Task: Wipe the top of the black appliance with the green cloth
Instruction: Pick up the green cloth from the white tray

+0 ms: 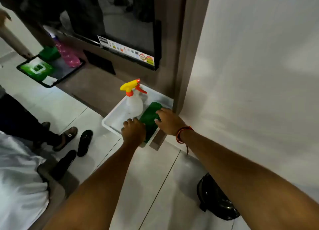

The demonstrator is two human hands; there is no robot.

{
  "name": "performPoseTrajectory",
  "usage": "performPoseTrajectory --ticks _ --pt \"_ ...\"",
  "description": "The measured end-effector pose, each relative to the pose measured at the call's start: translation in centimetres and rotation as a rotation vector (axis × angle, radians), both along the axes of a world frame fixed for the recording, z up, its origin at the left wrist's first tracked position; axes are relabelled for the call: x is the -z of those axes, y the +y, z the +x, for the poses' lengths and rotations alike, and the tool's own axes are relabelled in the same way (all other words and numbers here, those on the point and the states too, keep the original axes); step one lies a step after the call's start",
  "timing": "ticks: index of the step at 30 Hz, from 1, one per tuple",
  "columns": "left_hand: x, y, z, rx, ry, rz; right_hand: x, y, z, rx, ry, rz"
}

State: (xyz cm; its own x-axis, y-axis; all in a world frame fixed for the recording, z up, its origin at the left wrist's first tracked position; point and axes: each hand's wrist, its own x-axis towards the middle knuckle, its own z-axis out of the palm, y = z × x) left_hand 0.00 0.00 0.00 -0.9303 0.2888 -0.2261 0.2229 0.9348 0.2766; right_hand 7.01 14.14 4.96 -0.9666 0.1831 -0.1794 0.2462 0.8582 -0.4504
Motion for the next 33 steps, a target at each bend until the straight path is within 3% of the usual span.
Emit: performPoseTrajectory --ticks 7,10,14,21,27,30,33 --pt "3.3 0.3 -2.5 -0.066 -0.158 -0.041 3.1 -1.3 -0.7 0.010 -0.122 -0.101" --pt "3.2 0.9 -2.6 -0.117 -0.159 0.040 3.6 -0.6 0.7 0.017 -0.098 -0.125" --pt "0.7 1.9 -1.3 -0.075 0.025 0.159 2.4 0.4 2.0 0.033 -0.006 -0.139" --pt "-6.6 3.4 6.4 0.336 0.382 0.277 -1.9 3.1 6.7 -0.063 0.217 -0.023" --pt "-8.9 4.6 12.4 0.511 0.488 0.356 -1.7 7.4 12.4 -0.039 0.221 -0.060" --pt "-7.0 7.8 16.6 0.563 0.356 0.511 0.3 10.5 17.0 0.085 0.223 -0.134" --pt "-2.4 11.6 19.8 0.379 -0.047 0.699 4.1 13.9 22.9 0.250 0.139 -0.220"
